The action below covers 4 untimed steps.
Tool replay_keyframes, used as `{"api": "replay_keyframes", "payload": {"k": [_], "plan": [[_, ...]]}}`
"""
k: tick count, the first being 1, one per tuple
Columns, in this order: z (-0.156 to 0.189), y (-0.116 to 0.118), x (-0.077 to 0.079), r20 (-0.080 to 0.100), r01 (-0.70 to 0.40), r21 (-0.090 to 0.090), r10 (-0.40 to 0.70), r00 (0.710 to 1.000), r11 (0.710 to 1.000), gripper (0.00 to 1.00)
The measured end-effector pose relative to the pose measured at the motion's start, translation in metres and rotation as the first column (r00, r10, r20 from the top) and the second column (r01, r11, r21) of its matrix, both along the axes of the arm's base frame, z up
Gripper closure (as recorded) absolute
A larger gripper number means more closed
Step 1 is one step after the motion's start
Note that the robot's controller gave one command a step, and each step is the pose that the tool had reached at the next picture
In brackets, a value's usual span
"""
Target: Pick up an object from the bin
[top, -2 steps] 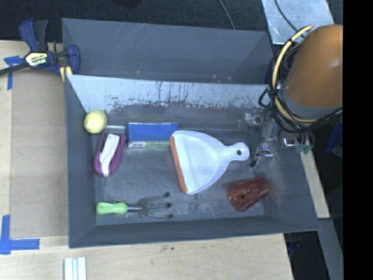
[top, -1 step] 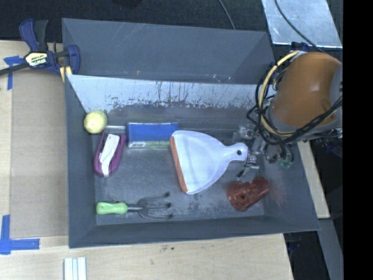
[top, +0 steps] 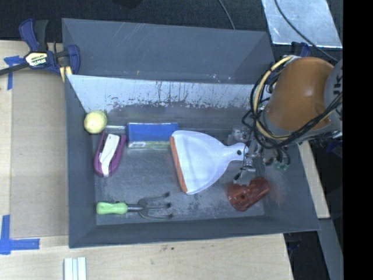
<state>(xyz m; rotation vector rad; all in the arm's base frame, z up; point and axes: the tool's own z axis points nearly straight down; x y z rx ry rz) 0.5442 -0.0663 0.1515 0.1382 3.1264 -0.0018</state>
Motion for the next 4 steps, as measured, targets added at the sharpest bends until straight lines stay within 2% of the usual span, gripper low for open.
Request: {"api": "replay_keyframes", "payload": {"k": [1,2,3,4], "plan": [[0.003,0.001,-0.012,-0.007,0.029,0.001,-0.029,1.000,1.000,0.00],[-0.019,0.000,-0.009,-0.003,0.024,0.001,-0.024,1.000,1.000,0.00],[-0.062,0.009,0.004,-0.003,0.360,0.004,-0.360,0.933,0.933,0.00],[-0.060,-0.005,-0.006,-0.003,0.279,0.003,-0.279,0.960,0.960,0.00]]}}
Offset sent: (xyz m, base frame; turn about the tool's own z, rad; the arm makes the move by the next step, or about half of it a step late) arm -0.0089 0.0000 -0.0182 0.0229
